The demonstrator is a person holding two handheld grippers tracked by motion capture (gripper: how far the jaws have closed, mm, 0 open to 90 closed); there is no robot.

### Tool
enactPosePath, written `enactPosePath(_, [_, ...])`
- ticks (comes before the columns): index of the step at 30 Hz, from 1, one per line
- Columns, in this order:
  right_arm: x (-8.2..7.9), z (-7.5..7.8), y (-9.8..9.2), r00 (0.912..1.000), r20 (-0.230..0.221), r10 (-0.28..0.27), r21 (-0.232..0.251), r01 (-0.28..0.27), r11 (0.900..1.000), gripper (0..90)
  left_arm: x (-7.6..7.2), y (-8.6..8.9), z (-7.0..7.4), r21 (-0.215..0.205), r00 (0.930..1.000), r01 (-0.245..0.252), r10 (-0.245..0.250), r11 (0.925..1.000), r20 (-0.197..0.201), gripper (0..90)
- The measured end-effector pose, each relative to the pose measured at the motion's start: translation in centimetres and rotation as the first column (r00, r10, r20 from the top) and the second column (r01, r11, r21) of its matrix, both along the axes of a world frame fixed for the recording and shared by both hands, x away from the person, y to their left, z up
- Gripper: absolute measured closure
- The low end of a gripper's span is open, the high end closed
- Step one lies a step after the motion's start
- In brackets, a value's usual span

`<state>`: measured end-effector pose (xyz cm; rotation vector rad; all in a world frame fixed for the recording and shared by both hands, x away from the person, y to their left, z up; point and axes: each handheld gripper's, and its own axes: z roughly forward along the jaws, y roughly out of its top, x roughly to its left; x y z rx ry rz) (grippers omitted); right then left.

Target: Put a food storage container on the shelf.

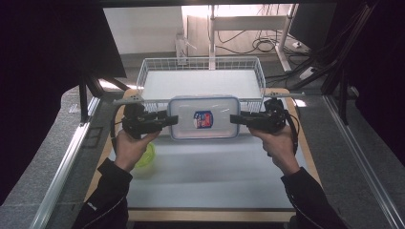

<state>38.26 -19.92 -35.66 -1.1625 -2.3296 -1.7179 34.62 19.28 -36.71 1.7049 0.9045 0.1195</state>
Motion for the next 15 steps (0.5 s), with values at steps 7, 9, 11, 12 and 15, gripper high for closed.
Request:
enactPosePath(7, [1.8, 1.8, 0.8, 1.0000, 0.001, -0.003, 0.018, 0.003, 1.000, 52.9, 1.8, 0.8, 2.2, -0.002, 0.9999, -0.006, 0.006, 1.0000, 0.011, 50.2])
enactPosePath(9, [2.5, 2.3, 1.0, 1.0000, 0.000, -0.002, 0.026, 0.002, 1.000, 52.9, 2.5, 1.0, 2.8, -0.005, 0.9999, -0.008, 0.008, 1.0000, 0.014, 50.3])
enactPosePath(11, [3.1, 2.8, 1.2, 1.0000, 0.000, -0.006, 0.030, 0.006, 1.000, 52.8, 3.1, 1.2, 3.3, -0.012, 0.9998, -0.011, 0.012, 0.9999, 0.018, 50.3])
enactPosePath(12, [3.5, 3.1, 1.2, 1.0000, -0.003, -0.005, 0.029, 0.005, 1.000, 52.8, 3.4, 1.3, 3.6, -0.015, 0.9998, -0.012, 0.012, 0.9998, 0.014, 50.3])
enactPosePath(15, [4.1, 3.7, 1.4, 0.9999, 0.008, -0.006, 0.025, 0.006, 1.000, 52.7, 4.1, 1.4, 4.0, -0.022, 0.9999, -0.012, 0.012, 0.9997, 0.011, 50.3])
